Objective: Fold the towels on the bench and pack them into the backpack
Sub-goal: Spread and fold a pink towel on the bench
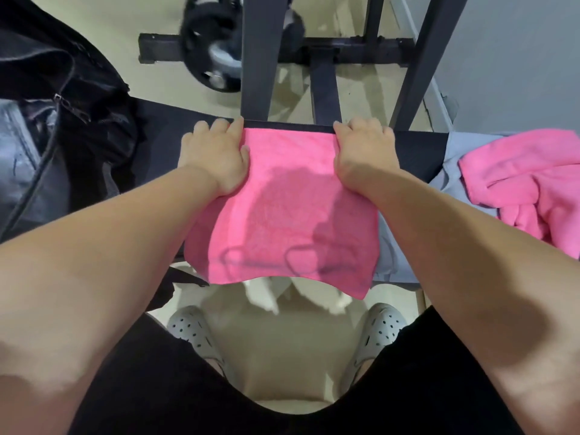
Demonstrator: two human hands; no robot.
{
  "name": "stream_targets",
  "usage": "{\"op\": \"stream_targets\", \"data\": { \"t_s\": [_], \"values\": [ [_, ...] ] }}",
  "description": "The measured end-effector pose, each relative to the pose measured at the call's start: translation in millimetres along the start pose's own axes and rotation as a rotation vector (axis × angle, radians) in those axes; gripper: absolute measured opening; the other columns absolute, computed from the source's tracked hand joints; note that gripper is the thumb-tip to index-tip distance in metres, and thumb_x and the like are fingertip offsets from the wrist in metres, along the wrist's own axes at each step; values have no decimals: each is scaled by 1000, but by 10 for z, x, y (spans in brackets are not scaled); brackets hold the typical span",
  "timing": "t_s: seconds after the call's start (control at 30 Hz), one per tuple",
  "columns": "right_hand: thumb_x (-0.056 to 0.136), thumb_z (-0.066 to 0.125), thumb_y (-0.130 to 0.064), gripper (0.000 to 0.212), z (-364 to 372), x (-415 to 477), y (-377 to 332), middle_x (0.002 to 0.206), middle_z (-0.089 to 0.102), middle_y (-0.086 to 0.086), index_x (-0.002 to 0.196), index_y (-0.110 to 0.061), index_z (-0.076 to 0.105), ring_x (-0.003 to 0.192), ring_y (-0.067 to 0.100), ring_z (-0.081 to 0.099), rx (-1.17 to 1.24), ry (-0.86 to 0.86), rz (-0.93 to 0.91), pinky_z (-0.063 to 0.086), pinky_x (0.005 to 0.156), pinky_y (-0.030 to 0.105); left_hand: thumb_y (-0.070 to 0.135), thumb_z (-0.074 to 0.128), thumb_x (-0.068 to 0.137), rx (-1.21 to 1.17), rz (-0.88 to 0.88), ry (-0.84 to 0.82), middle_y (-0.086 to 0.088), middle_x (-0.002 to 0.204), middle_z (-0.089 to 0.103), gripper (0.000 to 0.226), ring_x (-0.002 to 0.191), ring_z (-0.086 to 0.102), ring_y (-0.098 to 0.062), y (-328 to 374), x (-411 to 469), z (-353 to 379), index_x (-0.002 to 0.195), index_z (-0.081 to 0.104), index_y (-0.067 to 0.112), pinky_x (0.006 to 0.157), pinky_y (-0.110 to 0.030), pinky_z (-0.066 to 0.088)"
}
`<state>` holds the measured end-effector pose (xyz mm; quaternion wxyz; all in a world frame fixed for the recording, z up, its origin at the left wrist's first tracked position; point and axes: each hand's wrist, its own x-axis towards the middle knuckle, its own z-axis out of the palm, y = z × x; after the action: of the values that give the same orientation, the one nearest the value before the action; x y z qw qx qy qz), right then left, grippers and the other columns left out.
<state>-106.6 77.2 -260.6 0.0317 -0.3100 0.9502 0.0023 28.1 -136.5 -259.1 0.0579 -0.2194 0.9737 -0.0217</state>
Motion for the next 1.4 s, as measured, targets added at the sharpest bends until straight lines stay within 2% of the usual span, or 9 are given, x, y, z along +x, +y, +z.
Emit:
{"op": "stream_targets", "data": {
  "t_s": [0.13,0.33,0.47,0.63,0.83,0.97,1.17,1.27,1.4],
  "values": [
    [90,53,-19,29,-95,8,3,116,54,7,118,-20,61,113,29,47,-23,-27,6,36,96,44,21,41,97,93,-17,100,-15,119,57,32,109,46,-39,16,9,-48,120,59,9,86,-46,37],
    [81,57,-6,20,-212,-61,20,100,56,3,91,-23,53,90,26,48,14,-84,-23,42,78,37,12,46,87,126,29,112,-10,109,61,20,109,46,-34,40,6,-157,103,57,16,94,-48,32],
    [79,54,0,24,-262,-92,81,88,55,3,90,-21,53,83,28,51,12,-58,-8,42,71,37,4,49,84,49,34,111,-13,101,64,24,100,50,-36,11,-10,-163,104,54,16,82,-43,31],
    [77,53,4,24,-337,46,148,82,58,5,86,-18,55,71,29,53,26,64,-6,42,61,36,1,49,85,-74,-15,205,-16,97,65,19,87,53,-37,-13,127,-297,94,54,17,72,-40,33],
    [85,52,5,23,-699,239,181,99,56,13,99,-12,56,88,36,53,57,298,46,38,67,39,0,46,85,-158,-76,449,-23,103,60,22,95,56,-44,45,271,-692,104,54,10,72,-46,36],
    [84,55,0,18,-678,99,238,95,54,10,87,-16,50,83,33,49,110,264,-3,37,67,38,-1,52,81,-222,-15,392,-20,104,60,21,97,55,-43,-39,162,-636,97,59,11,75,-46,43],
    [74,60,-9,11,-410,-435,238,83,54,-1,78,-17,54,79,27,52,288,164,-163,41,64,37,2,61,74,-333,182,406,-10,84,63,16,82,58,-38,-312,-308,-253,85,66,13,70,-43,48],
    [70,61,-7,11,-284,-786,217,84,57,2,76,-15,58,79,29,54,363,154,-288,47,66,42,1,67,70,-349,247,376,-7,80,59,20,81,58,-36,-441,-609,-116,87,70,12,70,-40,48],
    [69,66,-7,16,-157,-1063,163,85,60,2,82,-16,66,80,30,56,339,132,-286,46,68,38,-1,71,67,-317,270,325,-9,81,63,26,81,59,-37,-523,-857,47,90,72,9,72,-46,51]
  ]
}}
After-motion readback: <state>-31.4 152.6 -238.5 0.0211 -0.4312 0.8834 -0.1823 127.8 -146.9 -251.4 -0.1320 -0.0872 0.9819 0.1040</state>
